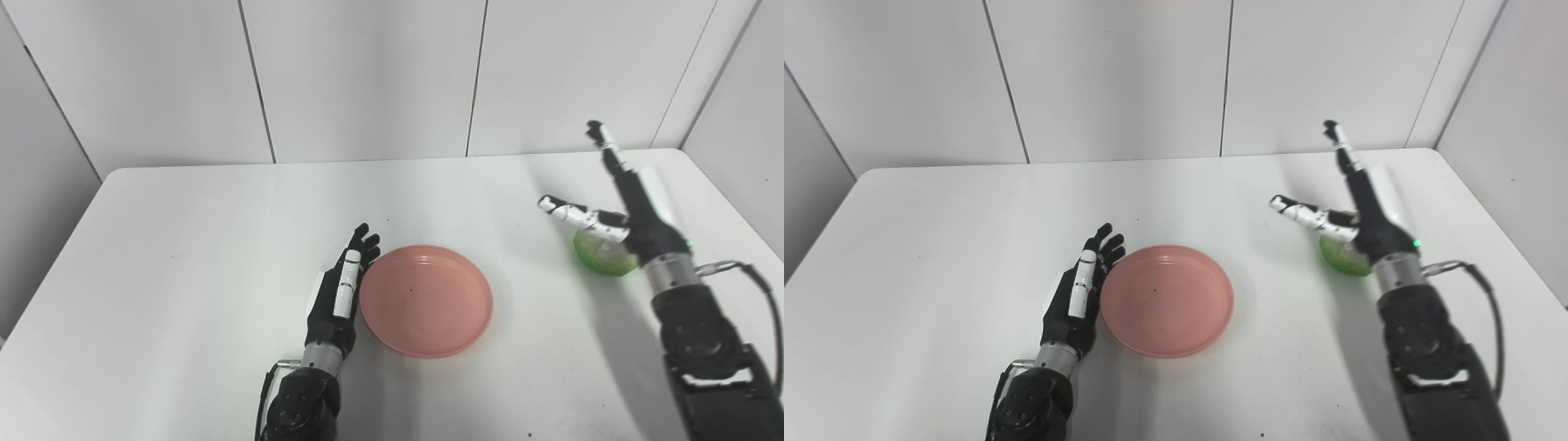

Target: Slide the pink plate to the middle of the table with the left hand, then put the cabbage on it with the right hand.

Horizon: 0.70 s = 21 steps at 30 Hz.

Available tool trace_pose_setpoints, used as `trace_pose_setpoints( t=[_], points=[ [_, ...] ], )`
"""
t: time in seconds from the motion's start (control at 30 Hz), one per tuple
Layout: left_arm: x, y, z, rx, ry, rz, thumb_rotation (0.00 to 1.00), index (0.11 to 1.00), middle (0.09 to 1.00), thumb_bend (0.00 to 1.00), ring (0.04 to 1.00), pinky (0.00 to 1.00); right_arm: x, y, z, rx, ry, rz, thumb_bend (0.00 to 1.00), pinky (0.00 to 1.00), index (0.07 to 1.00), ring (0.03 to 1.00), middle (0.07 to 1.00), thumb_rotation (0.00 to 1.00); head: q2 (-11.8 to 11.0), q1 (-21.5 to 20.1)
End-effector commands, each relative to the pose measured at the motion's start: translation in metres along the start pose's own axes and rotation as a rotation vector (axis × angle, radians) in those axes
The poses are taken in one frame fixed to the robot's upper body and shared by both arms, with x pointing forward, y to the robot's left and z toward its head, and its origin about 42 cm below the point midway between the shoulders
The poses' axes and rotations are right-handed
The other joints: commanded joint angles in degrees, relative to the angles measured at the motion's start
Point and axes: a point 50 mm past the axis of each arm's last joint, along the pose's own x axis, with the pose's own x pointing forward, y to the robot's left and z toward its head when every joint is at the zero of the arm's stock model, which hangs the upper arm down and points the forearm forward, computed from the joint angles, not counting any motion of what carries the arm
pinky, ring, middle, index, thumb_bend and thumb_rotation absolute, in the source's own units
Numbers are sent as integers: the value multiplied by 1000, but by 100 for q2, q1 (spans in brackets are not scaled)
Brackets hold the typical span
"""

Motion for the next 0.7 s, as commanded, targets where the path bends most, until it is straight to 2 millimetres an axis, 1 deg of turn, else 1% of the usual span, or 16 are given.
trace_pose_setpoints(
  t=[0.0, 0.03, 0.07, 0.17, 0.2, 0.27, 0.3, 0.37, 0.4, 0.47, 0.5, 0.53, 0.57, 0.6, 0.67],
  points=[
    [4, -3, -1, -2, 8, -6, 1000, 916, 917, 545, 935, 938, 11, -22, 6, -44, 2, -65, 807, 894, 959, 962, 981, 471, -25, -137],
    [4, -3, -2, -3, 7, -6, 1000, 918, 918, 547, 936, 939, 12, -24, 4, -52, 9, -71, 820, 893, 961, 964, 983, 472, -25, -137],
    [4, -1, -2, -8, 6, -8, 1000, 919, 918, 547, 937, 940, 14, -28, 2, -77, 21, -79, 827, 893, 962, 965, 984, 473, -39, -233],
    [4, 2, -2, -14, 5, -9, 1000, 930, 929, 546, 945, 949, 19, -36, -2, -124, 52, -92, 873, 877, 963, 951, 967, 424, -61, -346],
    [4, 4, -3, -10, 1, -8, 1000, 930, 929, 547, 945, 949, 20, -37, -4, -139, 67, -90, 874, 876, 963, 951, 967, 422, -84, -412],
    [4, 6, -4, -4, -5, -7, 1000, 928, 927, 546, 941, 944, 22, -38, -7, -159, 88, -86, 896, 839, 970, 936, 973, 426, -98, -450],
    [4, 7, -5, -4, -7, -10, 1000, 927, 926, 544, 939, 940, 22, -37, -8, -174, 97, -84, 903, 831, 969, 933, 973, 407, -110, -482],
    [3, 9, -6, -8, -14, -13, 1000, 941, 938, 545, 953, 955, 23, -34, -10, -220, 114, -75, 909, 815, 969, 930, 971, 420, -137, -589],
    [3, 11, -6, -9, -15, -12, 1000, 944, 946, 552, 959, 962, 22, -32, -11, -241, 120, -68, 910, 832, 972, 947, 976, 427, -150, -667],
    [3, 13, -7, -17, -15, -11, 1000, 948, 951, 554, 964, 965, 23, -27, -11, -286, 112, -57, 916, 937, 975, 957, 972, 423, -175, -829],
    [3, 14, -7, -21, -18, -13, 1000, 953, 954, 550, 966, 967, 23, -24, -11, -316, 105, -51, 929, 980, 976, 956, 963, 445, -175, -829],
    [3, 15, -7, -25, -23, -14, 1000, 954, 954, 549, 966, 967, 24, -22, -10, -345, 100, -44, 933, 984, 976, 956, 962, 452, -190, -941],
    [3, 16, -6, -31, -28, -17, 1000, 954, 953, 538, 961, 960, 24, -20, -8, -372, 96, -32, 943, 994, 980, 959, 959, 482, -190, -941],
    [3, 18, -6, -38, -31, -19, 1000, 953, 953, 530, 959, 957, 25, -17, -7, -391, 95, -21, 946, 997, 983, 962, 958, 495, -205, -1028],
    [2, 21, -7, -53, -35, -23, 1000, 953, 956, 521, 960, 962, 25, -12, -4, -406, 97, 0, 952, 1000, 986, 966, 959, 504, -228, -1106]
  ],
)
